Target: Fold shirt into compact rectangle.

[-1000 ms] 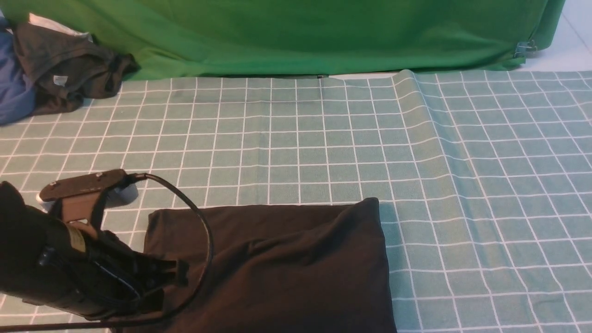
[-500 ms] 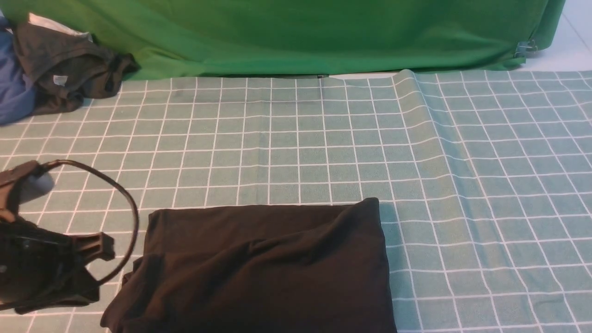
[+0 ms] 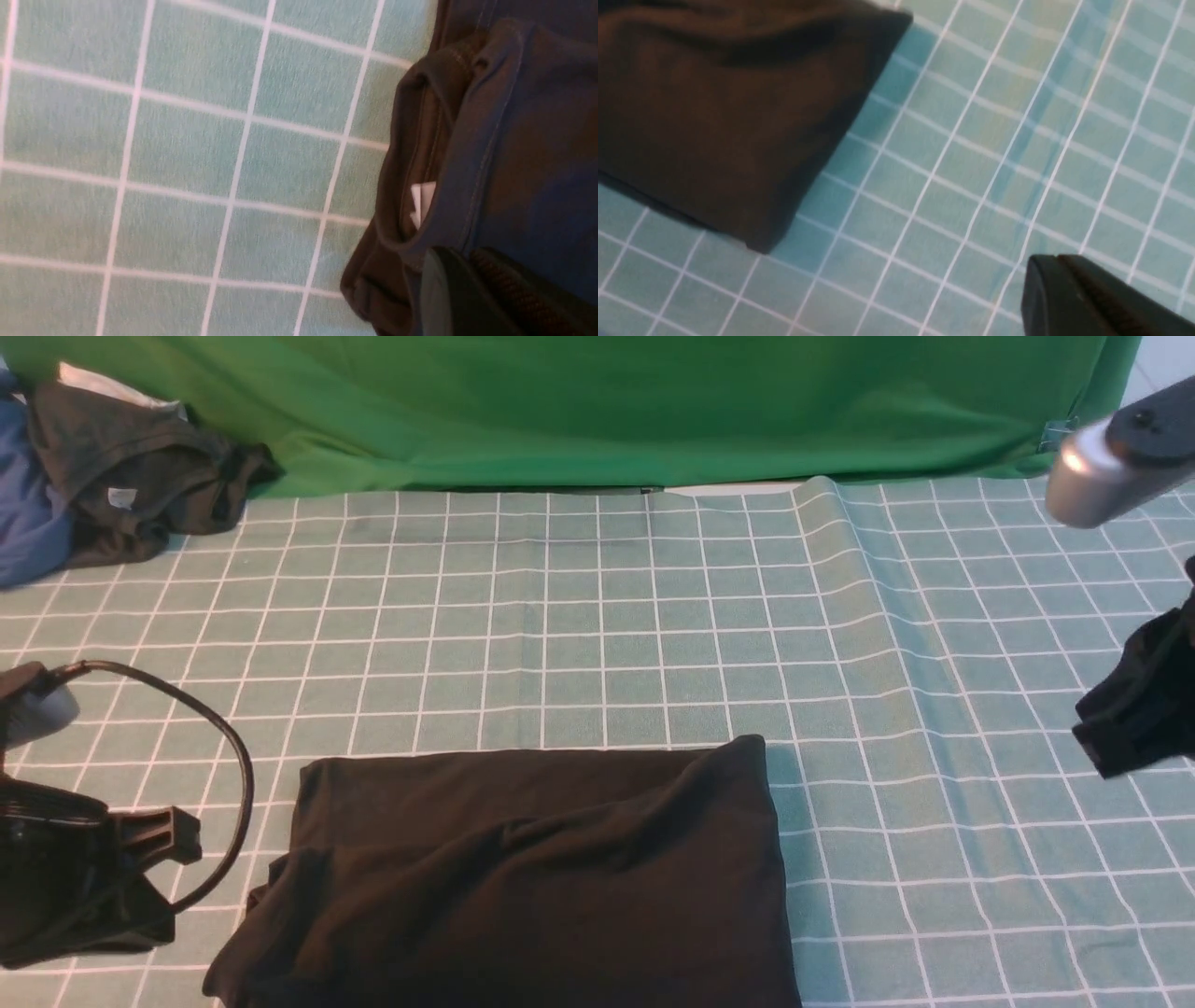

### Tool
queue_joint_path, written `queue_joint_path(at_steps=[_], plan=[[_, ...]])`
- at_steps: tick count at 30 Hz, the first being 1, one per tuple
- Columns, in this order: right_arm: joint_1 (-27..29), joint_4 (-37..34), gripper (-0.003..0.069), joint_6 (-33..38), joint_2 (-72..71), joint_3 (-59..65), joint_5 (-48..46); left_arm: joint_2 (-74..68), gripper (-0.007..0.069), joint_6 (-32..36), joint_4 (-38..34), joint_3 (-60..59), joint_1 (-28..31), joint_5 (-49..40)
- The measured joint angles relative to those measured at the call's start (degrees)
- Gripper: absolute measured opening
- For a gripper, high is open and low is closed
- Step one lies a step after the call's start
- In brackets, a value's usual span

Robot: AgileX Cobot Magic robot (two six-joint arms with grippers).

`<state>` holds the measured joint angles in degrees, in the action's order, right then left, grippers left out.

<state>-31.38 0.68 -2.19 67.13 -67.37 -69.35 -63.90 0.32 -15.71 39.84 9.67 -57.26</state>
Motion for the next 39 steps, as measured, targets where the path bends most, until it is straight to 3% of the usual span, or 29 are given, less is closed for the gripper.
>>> queue_joint_path(at_steps=[3, 6, 10, 11, 13, 14, 17, 21, 26, 31, 36, 39], plan=[[10.8, -10.3, 0.0010, 6.1, 3.7, 0.0, 0.1, -0.2, 0.0041, 2.0, -0.9, 0.0, 0.0, 1.0], [13.9, -16.0, 0.0010, 10.3, 5.1, 0.0, 0.4, -1.7, 0.0101, 2.9, -1.0, 0.0, -0.2, 1.1], [14.4, -21.6, 0.0010, 13.7, 5.3, 0.0, 3.0, -6.4, 0.0268, 3.6, 0.3, 0.1, -4.4, 1.8], [14.4, -21.6, 0.0010, 13.8, 5.3, 0.0, 3.0, -6.9, 0.0278, 3.6, 0.5, 0.1, -4.7, 2.0], [14.4, -22.7, 0.0011, 14.9, 5.3, 0.0, 3.9, -10.2, 0.0415, 4.0, 1.6, 0.1, -8.9, 3.7], [14.4, -22.8, 0.0011, 15.0, 5.3, 0.0, 4.0, -10.7, 0.0424, 4.0, 1.8, 0.1, -9.2, 4.0], [14.4, -23.1, 0.0012, 16.0, 5.3, 0.0, 4.2, -13.8, 0.0573, 2.5, 4.7, 0.1, -13.5, 6.3], [14.5, -23.1, 0.0014, 16.3, 5.3, 0.0, 4.3, -16.5, 0.0666, -2.3, 9.7, 0.1, -15.1, 8.5], [14.5, -23.4, 0.0015, 16.3, 5.4, 0.0, 5.7, -18.8, 0.0674, -2.1, 6.9, 0.1, -15.2, 12.1], [14.5, -23.8, 0.0017, 16.3, 7.1, 0.0, 6.4, -22.1, 0.0634, 1.6, 2.6, 0.1, -15.3, 13.1], [14.5, -24.0, 0.0045, 16.0, 11.7, 0.0, 6.6, -24.8, 0.0551, 1.8, 2.0, 0.3, -15.3, 14.0], [14.5, -24.0, 0.0114, 15.1, 15.6, 0.0, 8.6, -25.4, 0.0445, 1.8, 1.6, 0.5, -15.3, 14.5]])
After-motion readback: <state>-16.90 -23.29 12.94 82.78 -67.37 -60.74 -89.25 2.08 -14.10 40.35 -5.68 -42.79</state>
